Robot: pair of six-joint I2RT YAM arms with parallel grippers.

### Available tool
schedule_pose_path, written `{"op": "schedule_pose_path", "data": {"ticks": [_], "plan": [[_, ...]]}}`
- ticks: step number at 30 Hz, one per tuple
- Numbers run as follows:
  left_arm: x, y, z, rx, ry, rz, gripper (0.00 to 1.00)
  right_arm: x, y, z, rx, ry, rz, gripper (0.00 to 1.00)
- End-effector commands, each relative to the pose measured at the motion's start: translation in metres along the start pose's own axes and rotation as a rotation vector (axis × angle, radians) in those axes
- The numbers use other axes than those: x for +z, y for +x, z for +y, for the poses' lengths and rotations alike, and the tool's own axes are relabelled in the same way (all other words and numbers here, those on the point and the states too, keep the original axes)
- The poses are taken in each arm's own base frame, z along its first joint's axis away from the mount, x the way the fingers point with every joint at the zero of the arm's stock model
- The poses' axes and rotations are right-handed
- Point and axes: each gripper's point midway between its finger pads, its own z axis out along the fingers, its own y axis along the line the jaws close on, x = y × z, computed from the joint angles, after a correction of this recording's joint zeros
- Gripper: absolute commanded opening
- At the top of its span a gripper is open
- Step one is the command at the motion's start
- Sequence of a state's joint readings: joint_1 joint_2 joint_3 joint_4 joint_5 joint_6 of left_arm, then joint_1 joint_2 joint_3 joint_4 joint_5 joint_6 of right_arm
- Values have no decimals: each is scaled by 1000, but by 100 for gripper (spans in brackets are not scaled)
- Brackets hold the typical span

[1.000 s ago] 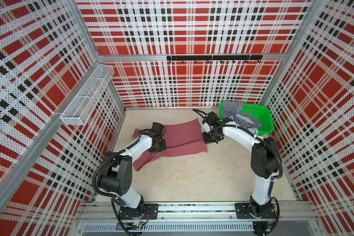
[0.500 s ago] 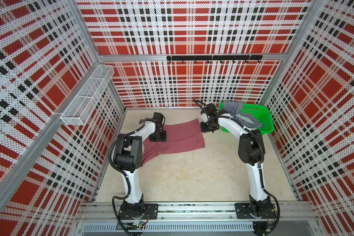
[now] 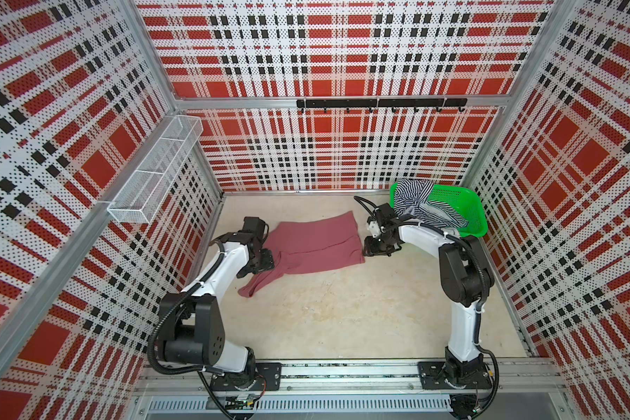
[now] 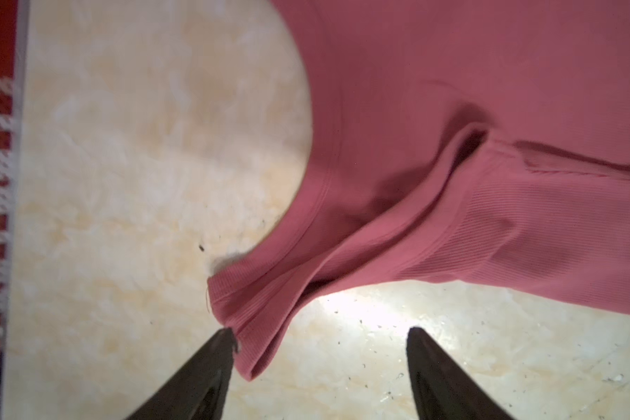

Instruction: Fold and stack the tank tops

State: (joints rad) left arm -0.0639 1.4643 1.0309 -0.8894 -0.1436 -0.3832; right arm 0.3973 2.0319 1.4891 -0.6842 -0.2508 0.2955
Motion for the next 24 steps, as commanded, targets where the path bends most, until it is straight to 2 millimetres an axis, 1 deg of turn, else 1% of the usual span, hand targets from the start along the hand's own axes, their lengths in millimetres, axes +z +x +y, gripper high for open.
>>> {"op": "schedule_pose_path", "data": {"ticks": [1, 3, 6, 8, 10, 12, 15, 16, 18, 20, 22, 24], "plan": [[2, -23, -8, -140, 73, -110, 72, -8, -32, 22, 3, -82, -109, 43], [5, -34, -12, -171, 88, -153, 69, -13, -43, 26, -7, -75, -147, 36], [8, -55, -21, -190, 120, -225, 66, -19, -58, 41, -19, -100, -203, 30], [10, -77, -32, -199, 160, -277, 64, -12, -63, 54, -37, -113, -212, 27], [17, -97, -53, -183, 214, -289, 63, 1, -66, 63, -45, -114, -205, 25], [29, -113, -72, -145, 223, -289, 63, 14, -68, 67, -35, -115, -211, 24], [58, -121, -102, -89, 253, -236, 63, 33, -66, 57, 10, -82, -219, 25], [66, -122, -111, -69, 264, -223, 63, 38, -63, 52, 23, -64, -213, 25], [79, -123, -124, -43, 271, -205, 63, 45, -55, 41, 45, -23, -193, 25], [92, -121, -133, -26, 281, -184, 63, 47, -43, 28, 67, 31, -177, 25], [103, -116, -140, -12, 292, -157, 63, 45, -27, 12, 88, 94, -156, 25], [111, -105, -150, 10, 306, -135, 63, 38, -8, -7, 120, 142, -137, 25]]}}
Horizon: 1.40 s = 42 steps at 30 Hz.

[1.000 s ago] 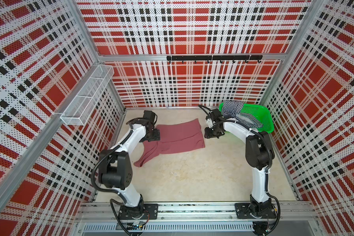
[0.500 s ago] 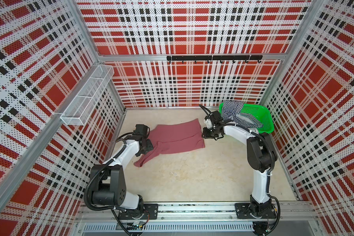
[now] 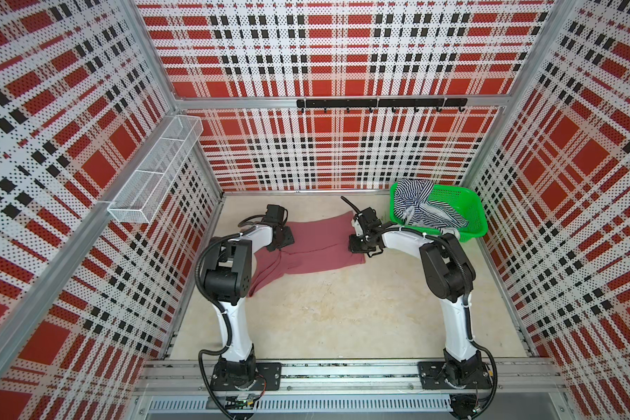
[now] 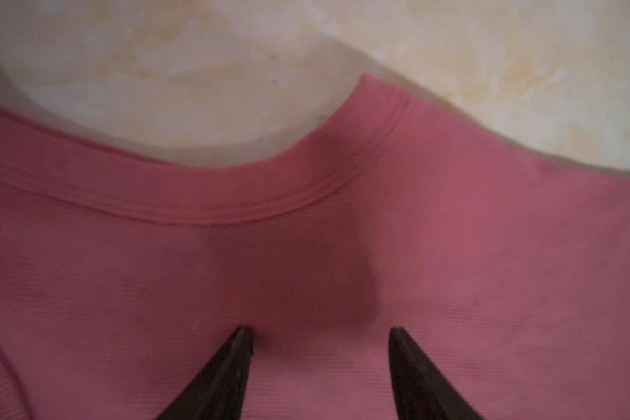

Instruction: Fold and stack the tank tops

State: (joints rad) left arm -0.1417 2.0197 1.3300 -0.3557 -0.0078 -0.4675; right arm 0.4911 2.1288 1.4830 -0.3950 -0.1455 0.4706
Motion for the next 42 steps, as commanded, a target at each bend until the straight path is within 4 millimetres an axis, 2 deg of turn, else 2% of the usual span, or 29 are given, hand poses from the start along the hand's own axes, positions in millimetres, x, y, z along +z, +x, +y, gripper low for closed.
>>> {"op": "schedule_pose_path", "data": {"ticks": [1, 5, 6, 7, 9, 13, 16, 18, 21, 24, 27, 29, 32, 35, 42], "plan": [[18, 25, -17, 46, 49, 64, 63, -16, 32, -47, 70, 159, 43, 25], [19, 59, -54, 97, 143, 111, 63, -41, 61, -82, 114, 230, 60, 26], [16, 68, -66, 119, 165, 121, 64, -46, 63, -84, 111, 228, 53, 26], [12, 67, -71, 130, 172, 112, 65, -51, 62, -83, 101, 219, 43, 27], [-4, 55, -76, 130, 187, 69, 66, -61, 57, -74, 84, 184, 30, 30], [-57, 10, -80, 142, 199, -57, 77, -94, 48, -57, 57, 159, -5, 34], [-98, -9, -66, 168, 133, -115, 82, -112, 58, -60, 48, 196, 15, 34], [-117, -5, -47, 195, 55, -119, 84, -119, 70, -66, 56, 224, 37, 34], [-137, 20, -12, 237, -66, -77, 84, -121, 87, -76, 76, 257, 60, 35], [-150, 52, 17, 244, -166, -21, 84, -112, 92, -83, 76, 276, 79, 45], [-159, 83, 31, 223, -209, 34, 84, -97, 89, -84, 68, 282, 95, 55], [-165, 95, 38, 197, -217, 44, 83, -91, 88, -94, 59, 327, 99, 56], [-171, 110, 44, 152, -199, 51, 81, -93, 88, -119, 82, 386, 108, 56], [-172, 122, 52, 127, -200, 66, 81, -104, 82, -134, 115, 389, 78, 55], [-166, 142, 67, 136, -249, 134, 79, -108, 74, -131, 111, 361, 67, 55]]}}
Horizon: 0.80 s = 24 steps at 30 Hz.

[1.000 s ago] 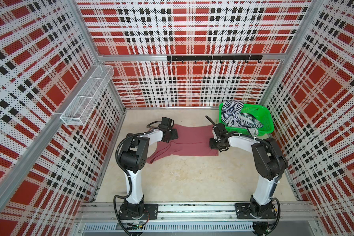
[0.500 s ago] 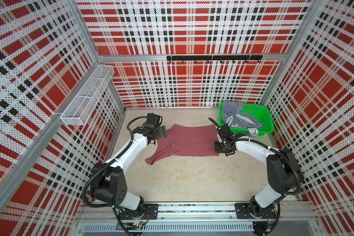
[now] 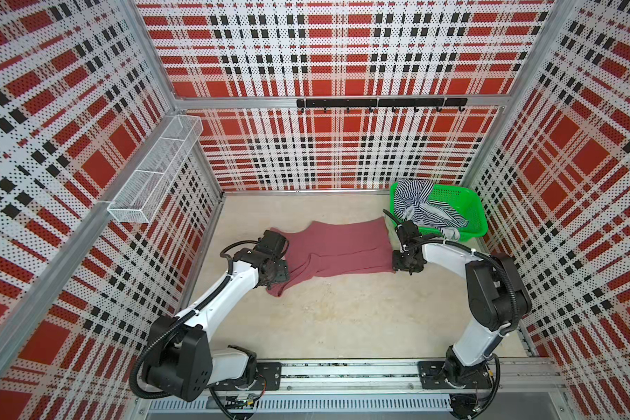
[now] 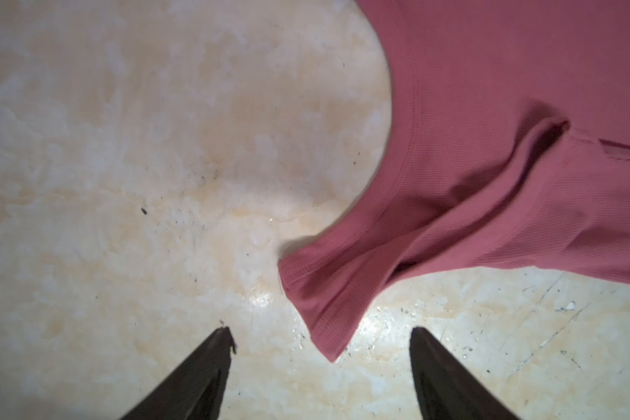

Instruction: Fold and stack the tank tops

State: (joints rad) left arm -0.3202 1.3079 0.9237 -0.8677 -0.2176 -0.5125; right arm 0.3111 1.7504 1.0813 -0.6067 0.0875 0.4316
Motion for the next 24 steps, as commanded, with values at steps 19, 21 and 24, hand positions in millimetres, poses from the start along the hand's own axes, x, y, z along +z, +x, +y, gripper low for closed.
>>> {"op": "schedule_pose_path", "data": {"ticks": [19, 21, 24], "plan": [[40, 44, -4, 158, -126, 185, 65, -9, -12, 5, -7, -33, -46, 56], [43, 43, -3, 162, -142, 188, 55, -9, -12, 4, -5, -34, -48, 56], [48, 40, -4, 170, -143, 187, 37, -8, -13, 4, -3, -35, -47, 56]]}}
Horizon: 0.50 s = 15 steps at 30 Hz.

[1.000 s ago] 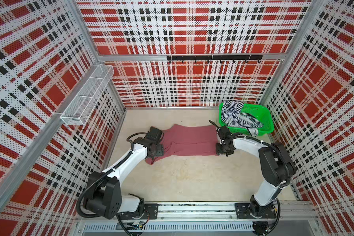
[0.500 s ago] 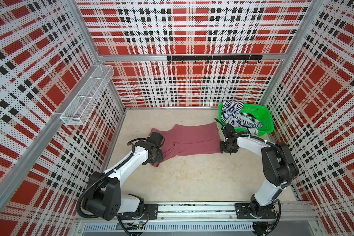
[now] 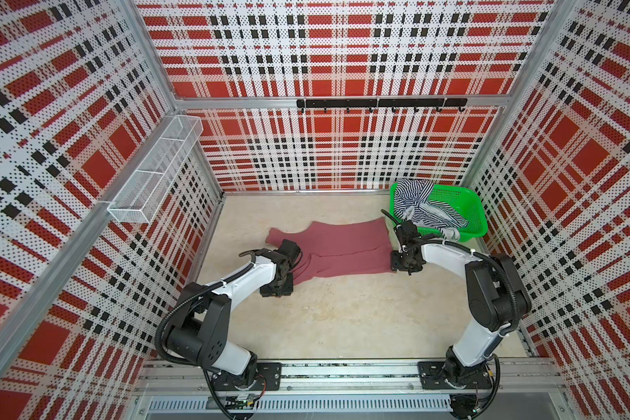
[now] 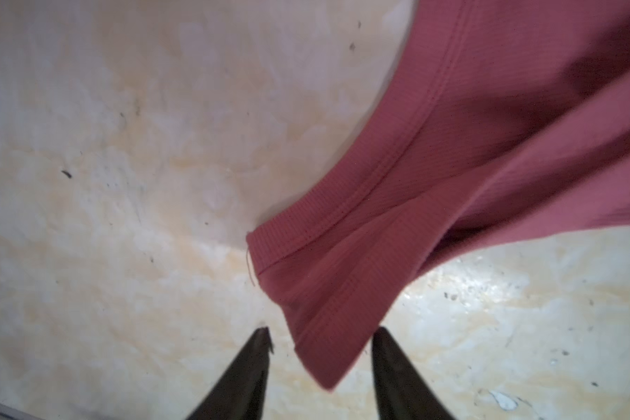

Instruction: Fold and stack the tank tops

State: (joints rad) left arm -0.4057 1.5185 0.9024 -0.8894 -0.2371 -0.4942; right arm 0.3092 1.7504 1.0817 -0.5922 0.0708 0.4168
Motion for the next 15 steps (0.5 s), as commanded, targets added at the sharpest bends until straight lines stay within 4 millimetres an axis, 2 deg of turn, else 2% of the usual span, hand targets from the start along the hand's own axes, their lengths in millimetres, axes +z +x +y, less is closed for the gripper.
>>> {"op": "schedule_pose_path", "data": {"ticks": [1, 3, 5, 9, 15], "plan": [[3, -6, 2, 13, -27, -5, 31, -8, -10, 0, 10, -13, -40, 56], [7, -8, 3, 19, -29, 7, 17, -8, -11, -1, 15, -13, -43, 56], [8, -10, 3, 25, -30, 12, 10, -7, -11, -3, 16, -11, -43, 56], [3, -24, 7, 13, -16, -7, 5, -4, -10, -9, 23, -1, -37, 56], [-3, -48, 29, -2, -29, -20, 4, 3, -11, -14, 22, -2, -27, 56]]}}
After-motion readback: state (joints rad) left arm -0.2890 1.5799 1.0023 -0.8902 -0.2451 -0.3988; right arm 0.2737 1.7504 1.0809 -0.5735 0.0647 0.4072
